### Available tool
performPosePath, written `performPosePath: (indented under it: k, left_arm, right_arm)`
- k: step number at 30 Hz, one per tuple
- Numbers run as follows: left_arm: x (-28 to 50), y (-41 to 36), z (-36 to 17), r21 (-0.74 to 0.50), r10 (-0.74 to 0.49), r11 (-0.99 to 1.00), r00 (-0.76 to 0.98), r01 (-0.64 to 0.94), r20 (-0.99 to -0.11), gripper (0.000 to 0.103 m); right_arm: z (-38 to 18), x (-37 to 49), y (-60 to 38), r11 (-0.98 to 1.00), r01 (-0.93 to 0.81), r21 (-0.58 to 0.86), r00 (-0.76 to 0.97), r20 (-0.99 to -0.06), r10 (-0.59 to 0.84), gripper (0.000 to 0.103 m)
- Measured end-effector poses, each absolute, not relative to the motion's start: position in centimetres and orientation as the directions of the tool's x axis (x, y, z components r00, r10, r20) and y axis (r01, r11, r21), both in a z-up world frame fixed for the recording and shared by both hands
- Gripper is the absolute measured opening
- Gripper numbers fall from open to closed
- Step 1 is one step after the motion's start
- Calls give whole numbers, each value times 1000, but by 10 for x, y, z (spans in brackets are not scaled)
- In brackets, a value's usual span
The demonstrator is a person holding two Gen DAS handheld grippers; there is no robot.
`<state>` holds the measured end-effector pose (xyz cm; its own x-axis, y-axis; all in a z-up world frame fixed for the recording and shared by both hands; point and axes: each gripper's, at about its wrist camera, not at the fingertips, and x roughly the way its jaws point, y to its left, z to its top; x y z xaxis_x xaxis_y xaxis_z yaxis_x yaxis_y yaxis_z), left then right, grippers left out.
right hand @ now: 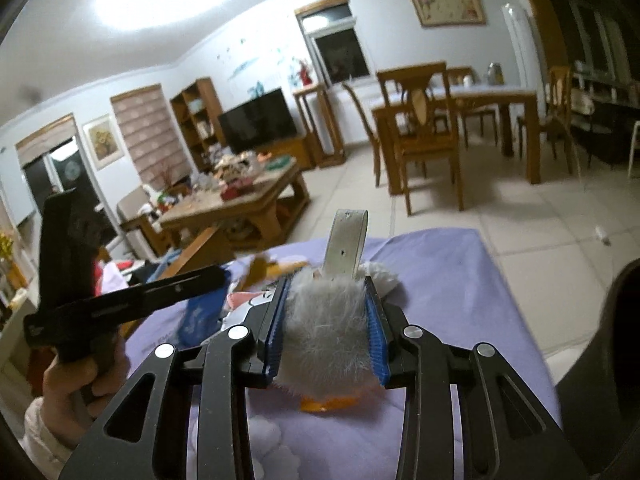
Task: Collect trash
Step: 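Grasp the blue wrapper with left tool while right tool carries tissue, drop both in bin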
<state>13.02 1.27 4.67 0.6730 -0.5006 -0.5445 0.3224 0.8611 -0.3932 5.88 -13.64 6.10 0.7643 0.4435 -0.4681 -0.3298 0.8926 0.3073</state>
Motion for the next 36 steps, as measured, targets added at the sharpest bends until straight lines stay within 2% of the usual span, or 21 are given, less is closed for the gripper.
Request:
performPosePath:
  k: [9, 15, 26, 31, 36]
  left_arm:
    - [102, -3, 51, -401, -524, 848, 664, 347, -533, 44]
    - [84, -38, 66, -340, -538, 843, 674, 417, -507, 44]
    - [80, -182, 70, -298, -694, 707, 547, 642, -469, 44]
    - [90, -256, 53, -333, -750, 631, 440, 701, -494, 44]
    - [99, -310, 35, -340, -755, 604, 381, 721, -534, 44]
  right_arm:
    - [60, 12, -201, 908, -268, 322, 810, -436, 393, 35]
    - [54, -13, -255, 918, -197, 344, 855, -398, 332, 35]
    - [30, -69, -405, 905, 58, 421, 936, -339, 98, 35]
    - [7, -91, -478, 874, 174, 454, 933, -360, 2, 35]
    - [-22, -100, -524, 849, 230, 476, 919, -393, -28, 35]
